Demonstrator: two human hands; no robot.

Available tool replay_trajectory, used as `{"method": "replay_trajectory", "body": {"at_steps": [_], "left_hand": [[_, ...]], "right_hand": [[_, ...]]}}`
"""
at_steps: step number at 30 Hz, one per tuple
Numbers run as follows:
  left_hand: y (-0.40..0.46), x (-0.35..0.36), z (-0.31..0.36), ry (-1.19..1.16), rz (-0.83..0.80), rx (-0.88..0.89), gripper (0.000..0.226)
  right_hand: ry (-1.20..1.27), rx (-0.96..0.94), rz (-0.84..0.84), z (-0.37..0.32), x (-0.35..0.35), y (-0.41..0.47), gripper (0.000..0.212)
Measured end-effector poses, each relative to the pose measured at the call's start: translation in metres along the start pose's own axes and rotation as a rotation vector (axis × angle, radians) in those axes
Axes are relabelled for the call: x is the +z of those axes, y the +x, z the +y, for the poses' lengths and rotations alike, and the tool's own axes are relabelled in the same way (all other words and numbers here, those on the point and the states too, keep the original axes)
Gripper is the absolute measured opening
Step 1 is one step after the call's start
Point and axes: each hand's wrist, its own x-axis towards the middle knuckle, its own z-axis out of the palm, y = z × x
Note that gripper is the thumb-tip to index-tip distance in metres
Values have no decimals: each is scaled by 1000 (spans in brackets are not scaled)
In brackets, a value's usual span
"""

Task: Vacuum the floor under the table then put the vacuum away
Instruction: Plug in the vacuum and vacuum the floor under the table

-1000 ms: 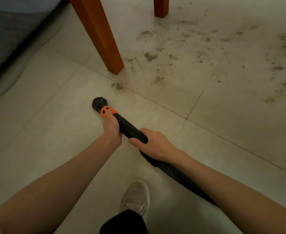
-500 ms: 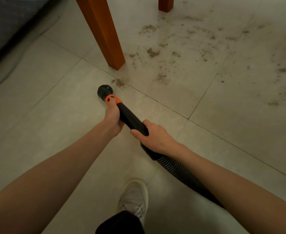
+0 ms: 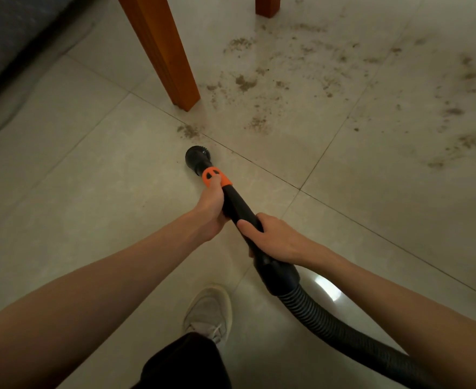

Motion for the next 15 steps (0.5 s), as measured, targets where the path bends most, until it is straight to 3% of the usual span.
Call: {"method": "replay_trajectory", "body": {"at_steps": [8, 15], "left_hand": [[13, -13, 14, -75, -34, -20, 35], [39, -19, 30, 88, 63, 56, 46]], "right_hand": [[-168, -3, 104, -10, 8, 11, 51], [-173, 45, 96, -29, 4, 33, 51]]}}
